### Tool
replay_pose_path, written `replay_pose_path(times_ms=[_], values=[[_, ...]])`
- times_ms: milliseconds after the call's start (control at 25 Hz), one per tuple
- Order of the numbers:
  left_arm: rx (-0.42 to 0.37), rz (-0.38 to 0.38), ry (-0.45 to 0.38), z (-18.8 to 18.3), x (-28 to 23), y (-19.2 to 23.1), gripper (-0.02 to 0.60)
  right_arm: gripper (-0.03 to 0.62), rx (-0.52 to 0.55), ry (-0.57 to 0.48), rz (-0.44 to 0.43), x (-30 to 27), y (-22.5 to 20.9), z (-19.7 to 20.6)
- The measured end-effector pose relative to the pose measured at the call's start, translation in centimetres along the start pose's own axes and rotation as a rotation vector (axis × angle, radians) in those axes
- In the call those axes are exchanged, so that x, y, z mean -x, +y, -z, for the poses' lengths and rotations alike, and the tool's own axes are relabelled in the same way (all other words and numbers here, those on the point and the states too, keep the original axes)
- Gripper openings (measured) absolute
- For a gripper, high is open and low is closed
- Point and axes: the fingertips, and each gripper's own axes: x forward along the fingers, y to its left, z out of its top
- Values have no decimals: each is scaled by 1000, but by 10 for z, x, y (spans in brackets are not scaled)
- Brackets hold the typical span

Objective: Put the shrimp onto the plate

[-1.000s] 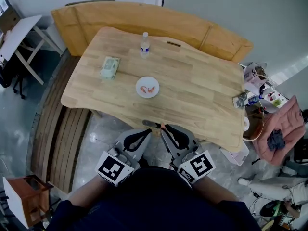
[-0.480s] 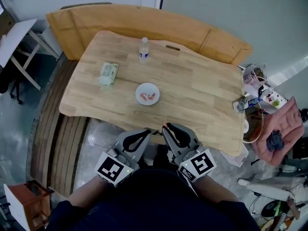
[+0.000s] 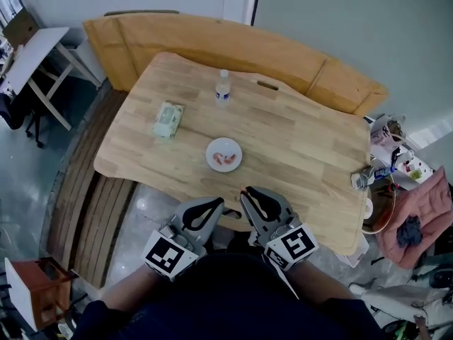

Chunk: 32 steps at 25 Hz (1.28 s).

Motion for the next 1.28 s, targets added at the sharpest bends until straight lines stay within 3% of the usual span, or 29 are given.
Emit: replay_pose_path(times_ms=[600,1280], values=[[23,-96,10,0,-27,26,5,63,-37,69,-67,-58,-56,26],[53,-191,21,6,-33,47,5,63,-33,225,-69,-113,-115,96]])
